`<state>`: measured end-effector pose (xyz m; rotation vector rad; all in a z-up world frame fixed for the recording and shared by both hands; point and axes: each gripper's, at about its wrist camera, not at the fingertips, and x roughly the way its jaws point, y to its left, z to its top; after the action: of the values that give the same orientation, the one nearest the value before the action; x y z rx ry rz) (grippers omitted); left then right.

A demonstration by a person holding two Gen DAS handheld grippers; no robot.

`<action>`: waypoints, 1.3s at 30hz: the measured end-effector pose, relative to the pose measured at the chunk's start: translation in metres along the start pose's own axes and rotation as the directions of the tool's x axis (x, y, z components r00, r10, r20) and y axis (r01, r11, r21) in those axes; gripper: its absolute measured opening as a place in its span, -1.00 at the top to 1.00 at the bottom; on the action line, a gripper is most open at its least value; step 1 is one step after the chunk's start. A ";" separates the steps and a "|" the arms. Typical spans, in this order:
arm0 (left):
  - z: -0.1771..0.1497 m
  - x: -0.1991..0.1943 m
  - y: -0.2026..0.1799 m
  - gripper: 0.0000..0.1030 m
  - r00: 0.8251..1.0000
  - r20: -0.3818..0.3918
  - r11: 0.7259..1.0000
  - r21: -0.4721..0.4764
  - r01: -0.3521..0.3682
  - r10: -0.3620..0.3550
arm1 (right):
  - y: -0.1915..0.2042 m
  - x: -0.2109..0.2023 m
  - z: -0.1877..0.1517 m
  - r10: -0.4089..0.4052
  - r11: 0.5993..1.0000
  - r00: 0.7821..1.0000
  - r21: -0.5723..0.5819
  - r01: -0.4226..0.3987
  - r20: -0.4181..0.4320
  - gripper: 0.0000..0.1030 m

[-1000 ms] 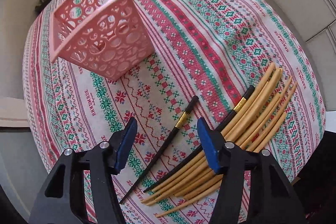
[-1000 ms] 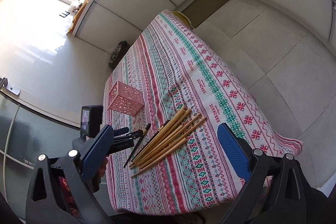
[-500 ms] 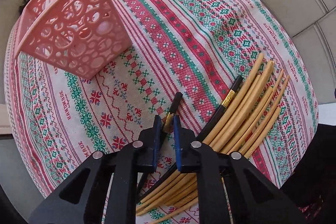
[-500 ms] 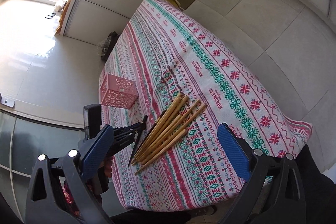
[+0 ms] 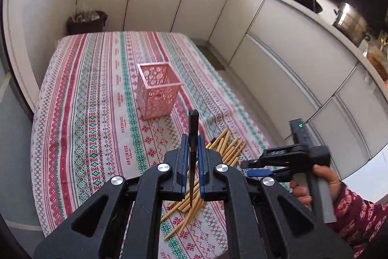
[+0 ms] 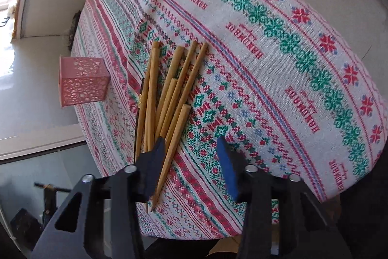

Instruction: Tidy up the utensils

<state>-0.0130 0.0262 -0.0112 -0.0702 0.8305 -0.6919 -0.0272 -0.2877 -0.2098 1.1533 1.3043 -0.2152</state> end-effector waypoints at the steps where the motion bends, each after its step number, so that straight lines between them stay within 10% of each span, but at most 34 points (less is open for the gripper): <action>1: 0.001 -0.010 0.000 0.88 1.000 0.027 1.000 0.002 0.014 -0.014 | 0.003 0.002 -0.002 -0.019 1.000 1.000 0.007 0.019 0.014 0.34; 13: 0.009 -0.072 0.005 0.88 0.975 0.187 0.993 0.024 0.116 -0.118 | 0.055 0.022 -0.010 -0.278 0.955 0.953 -0.068 0.287 0.123 0.49; 18: 0.008 -0.078 0.012 0.88 0.972 0.210 0.994 0.012 0.107 -0.107 | 0.035 0.009 -0.007 -0.277 0.954 0.958 -0.095 0.284 0.081 0.77; 26: 0.009 -0.073 0.010 0.88 0.972 0.207 0.993 0.007 0.114 -0.113 | 0.031 0.007 -0.017 -0.294 0.949 0.950 -0.087 0.303 0.108 0.37; 29: 0.008 -0.072 0.004 0.88 0.973 0.204 0.994 0.017 0.106 -0.107 | 0.039 0.010 -0.025 -0.330 0.925 0.928 -0.137 0.354 0.171 0.59; 39: -0.003 -0.072 -0.009 0.88 0.963 0.265 0.999 -0.019 0.044 -0.038 | -0.020 -0.062 -0.054 -0.001 0.974 0.961 -0.216 0.063 0.275 0.85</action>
<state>-0.0540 0.0627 0.0371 -0.1984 0.5816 -0.6942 -0.0961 -0.2847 -0.1603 0.8769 1.0727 -0.2365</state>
